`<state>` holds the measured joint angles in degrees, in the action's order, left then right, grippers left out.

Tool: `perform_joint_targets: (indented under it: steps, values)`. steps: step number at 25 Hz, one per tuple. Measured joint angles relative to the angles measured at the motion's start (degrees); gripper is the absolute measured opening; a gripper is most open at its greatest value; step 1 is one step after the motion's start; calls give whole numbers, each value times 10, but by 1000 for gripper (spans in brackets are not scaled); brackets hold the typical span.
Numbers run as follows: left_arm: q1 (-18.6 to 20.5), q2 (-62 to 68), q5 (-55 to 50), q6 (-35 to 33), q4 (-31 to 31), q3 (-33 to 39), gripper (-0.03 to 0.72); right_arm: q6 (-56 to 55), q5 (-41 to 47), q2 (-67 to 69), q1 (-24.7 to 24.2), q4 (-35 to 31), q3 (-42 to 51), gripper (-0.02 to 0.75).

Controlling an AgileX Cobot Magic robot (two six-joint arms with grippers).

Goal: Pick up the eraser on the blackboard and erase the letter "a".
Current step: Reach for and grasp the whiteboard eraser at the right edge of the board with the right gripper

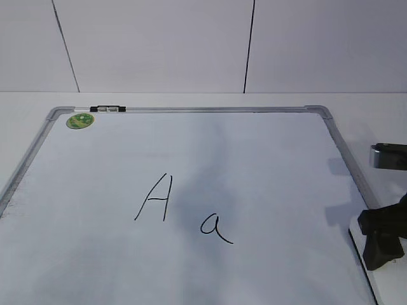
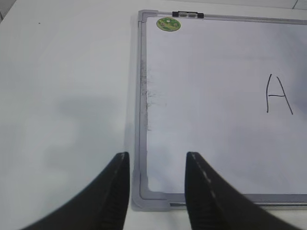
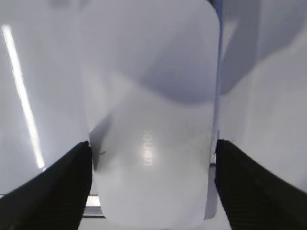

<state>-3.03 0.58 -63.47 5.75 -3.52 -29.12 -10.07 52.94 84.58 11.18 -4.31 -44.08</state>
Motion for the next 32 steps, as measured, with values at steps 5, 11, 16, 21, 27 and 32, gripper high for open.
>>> perform_joint_targets:
  steps: [5,11,16,21,27,32]
  values:
    - [0,0,0,0,-4,0,295,0,-14,0,0,-2,0,633]
    - [0,0,0,0,-4,0,298,0,-15,5,0,-3,0,633]
    - [0,0,0,0,-4,0,298,0,-16,12,0,-3,0,633]
    - [0,0,0,0,-5,0,298,3,-16,13,0,-3,0,622]
    - [0,0,0,0,-5,0,298,6,-18,29,0,-4,0,610]
    - [0,0,0,0,-5,0,298,8,-19,29,0,-4,0,599]
